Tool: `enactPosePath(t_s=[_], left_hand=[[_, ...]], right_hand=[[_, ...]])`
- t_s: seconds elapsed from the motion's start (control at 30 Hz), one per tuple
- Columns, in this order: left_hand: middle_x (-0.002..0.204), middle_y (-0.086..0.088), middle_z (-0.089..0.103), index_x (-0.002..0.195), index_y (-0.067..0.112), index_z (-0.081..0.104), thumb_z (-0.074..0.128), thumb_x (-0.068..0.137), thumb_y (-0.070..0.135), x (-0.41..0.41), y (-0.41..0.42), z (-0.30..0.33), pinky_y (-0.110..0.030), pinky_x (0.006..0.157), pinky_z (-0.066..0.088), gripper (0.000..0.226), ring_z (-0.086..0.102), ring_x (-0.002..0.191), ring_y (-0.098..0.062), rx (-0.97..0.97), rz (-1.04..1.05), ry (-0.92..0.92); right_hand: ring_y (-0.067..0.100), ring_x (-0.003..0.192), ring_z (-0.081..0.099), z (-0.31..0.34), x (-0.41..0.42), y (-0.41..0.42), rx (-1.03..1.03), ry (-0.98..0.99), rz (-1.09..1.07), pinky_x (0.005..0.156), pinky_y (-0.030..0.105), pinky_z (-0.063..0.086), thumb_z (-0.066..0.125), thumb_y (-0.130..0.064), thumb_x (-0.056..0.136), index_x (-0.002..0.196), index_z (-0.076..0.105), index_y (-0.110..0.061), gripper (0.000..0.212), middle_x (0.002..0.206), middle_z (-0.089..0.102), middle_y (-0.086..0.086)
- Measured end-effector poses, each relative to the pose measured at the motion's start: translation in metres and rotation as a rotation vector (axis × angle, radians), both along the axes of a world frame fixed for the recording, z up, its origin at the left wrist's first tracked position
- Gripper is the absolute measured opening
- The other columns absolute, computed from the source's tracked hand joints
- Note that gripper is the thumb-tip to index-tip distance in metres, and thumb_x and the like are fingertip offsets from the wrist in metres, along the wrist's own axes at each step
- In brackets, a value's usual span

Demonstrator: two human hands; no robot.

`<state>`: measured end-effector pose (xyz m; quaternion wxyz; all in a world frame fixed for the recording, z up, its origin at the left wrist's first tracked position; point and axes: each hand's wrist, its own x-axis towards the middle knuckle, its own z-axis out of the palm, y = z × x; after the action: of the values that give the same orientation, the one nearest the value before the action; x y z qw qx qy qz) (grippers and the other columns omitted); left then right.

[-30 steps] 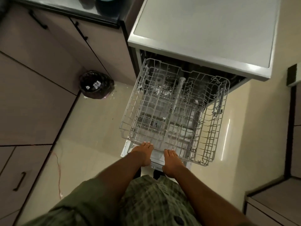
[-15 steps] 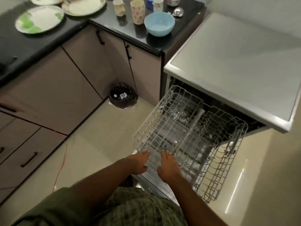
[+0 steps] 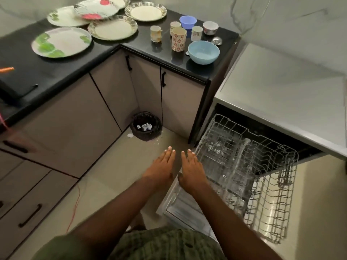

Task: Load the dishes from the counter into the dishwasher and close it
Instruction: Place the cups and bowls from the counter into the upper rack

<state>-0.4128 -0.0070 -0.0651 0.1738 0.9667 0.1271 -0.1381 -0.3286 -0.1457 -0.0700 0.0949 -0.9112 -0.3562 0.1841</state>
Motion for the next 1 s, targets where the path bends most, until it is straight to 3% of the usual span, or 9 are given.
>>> enactPosePath(t_s=[0.13,0.37,0.53,1.0], left_hand=[[0.171,-0.007,-0.021,0.164,0.012,-0.014,0.056,0.102,0.029,-0.034,0.072,-0.001,-0.043,0.131,0.009,0.095,-0.014,0.160,-0.022,-0.002,0.017,-0.026],[0.170,-0.006,-0.024,0.163,0.012,-0.016,0.055,0.103,0.034,-0.062,0.146,0.019,-0.040,0.131,0.002,0.095,-0.020,0.158,-0.022,0.022,-0.018,-0.073],[0.172,-0.010,-0.020,0.162,0.009,-0.016,0.054,0.103,0.036,-0.047,0.170,0.023,-0.044,0.130,0.010,0.096,-0.020,0.158,-0.024,0.025,-0.023,-0.101],[0.171,-0.007,-0.021,0.163,0.012,-0.015,0.047,0.105,0.027,0.042,0.222,0.043,-0.043,0.131,0.003,0.086,-0.023,0.157,-0.021,0.024,-0.148,-0.219]], right_hand=[[0.029,0.160,-0.004,0.013,-0.032,0.067,0.043,-0.068,0.024,0.128,0.043,0.007,0.062,-0.029,0.096,0.165,-0.002,-0.016,0.095,0.173,-0.006,0.013],[0.028,0.159,-0.008,0.039,-0.056,0.136,0.079,-0.114,-0.028,0.127,0.042,0.002,0.056,-0.028,0.098,0.165,-0.005,-0.016,0.091,0.172,-0.011,0.014],[0.029,0.160,-0.005,0.046,-0.045,0.164,0.077,-0.139,-0.065,0.128,0.043,0.007,0.058,-0.028,0.096,0.165,-0.001,-0.014,0.092,0.172,-0.008,0.014],[0.025,0.159,-0.009,0.047,0.024,0.233,0.120,-0.151,-0.240,0.130,0.042,0.010,0.066,-0.038,0.095,0.165,-0.007,-0.018,0.102,0.172,-0.013,0.011]])
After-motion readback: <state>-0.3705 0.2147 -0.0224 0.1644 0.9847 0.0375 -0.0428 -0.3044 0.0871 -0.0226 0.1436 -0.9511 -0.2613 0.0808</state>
